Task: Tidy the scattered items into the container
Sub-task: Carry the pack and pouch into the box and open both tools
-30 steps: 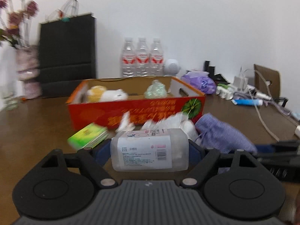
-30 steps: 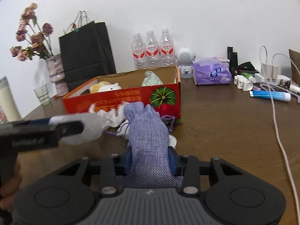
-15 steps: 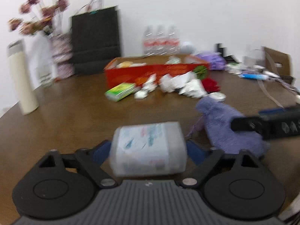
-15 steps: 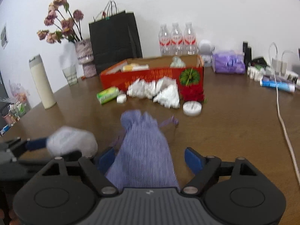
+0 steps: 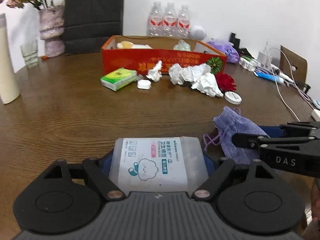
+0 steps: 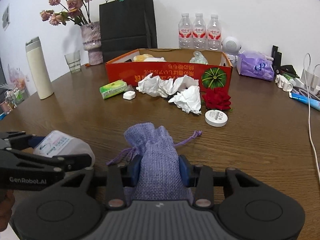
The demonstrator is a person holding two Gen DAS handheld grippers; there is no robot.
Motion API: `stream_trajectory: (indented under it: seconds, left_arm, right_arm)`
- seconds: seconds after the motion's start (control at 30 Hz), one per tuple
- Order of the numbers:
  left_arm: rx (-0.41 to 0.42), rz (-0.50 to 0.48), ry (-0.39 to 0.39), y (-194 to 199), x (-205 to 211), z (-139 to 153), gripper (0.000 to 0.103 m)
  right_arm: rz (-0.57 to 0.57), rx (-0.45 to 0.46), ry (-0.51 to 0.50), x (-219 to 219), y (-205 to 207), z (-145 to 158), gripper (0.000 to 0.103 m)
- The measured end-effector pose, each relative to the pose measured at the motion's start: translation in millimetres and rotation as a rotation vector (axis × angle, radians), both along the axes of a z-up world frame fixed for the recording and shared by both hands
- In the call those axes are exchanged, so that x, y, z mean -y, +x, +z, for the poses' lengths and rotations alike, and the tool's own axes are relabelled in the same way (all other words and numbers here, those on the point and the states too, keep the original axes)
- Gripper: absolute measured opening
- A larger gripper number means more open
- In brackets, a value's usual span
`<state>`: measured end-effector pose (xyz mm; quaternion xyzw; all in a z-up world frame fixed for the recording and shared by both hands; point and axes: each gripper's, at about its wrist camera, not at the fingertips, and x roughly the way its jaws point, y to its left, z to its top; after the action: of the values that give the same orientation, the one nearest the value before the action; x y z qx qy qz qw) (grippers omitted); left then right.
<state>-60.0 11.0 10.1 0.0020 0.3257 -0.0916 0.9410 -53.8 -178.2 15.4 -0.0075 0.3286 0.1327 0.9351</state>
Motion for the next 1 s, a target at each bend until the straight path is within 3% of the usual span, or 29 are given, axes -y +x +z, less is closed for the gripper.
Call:
stream_trajectory:
  seconds: [0.07,0.27,0.33,0.43,0.53,0.7,1.0]
  left_arm:
    - [0.029,0.029,0.004,-6.6,0.3,1.9,0.084]
    - [0.151,0.119,0.004,-37.3,-1.8,18.8,0.084]
    - [0.208,0.138,0.000,-49.2,-2.5,26.3,0.084]
    - [0.236,0.142,-0.042,-61.1,-4.8,35.6,0.084]
    - [0.276,0.174,-0.072,-74.0,-5.3,41.9,0.084]
    - [0.335,0.204,-0.087,-102.0,4.0,42.3,0.084]
    - [0.278,0.207,-0.089,-126.2,17.5,22.9,0.084]
  right_arm:
    - [-0.006,0.004,0.011,1.5,-2.3,3.1,0.022]
    - [0.004,0.092,0.025,3.3,-24.2,19.6,0.019]
    - [0.007,0.185,0.048,5.4,-39.2,25.9,0.019]
    - [0.034,0.413,0.038,2.4,-75.1,31.0,0.019]
    - [0.044,0.521,0.020,-5.7,-101.5,30.2,0.019]
    - [-0.007,0.531,0.069,-7.1,-123.5,24.2,0.019]
    - [-0.049,0.474,0.103,-5.1,-147.8,9.6,0.019]
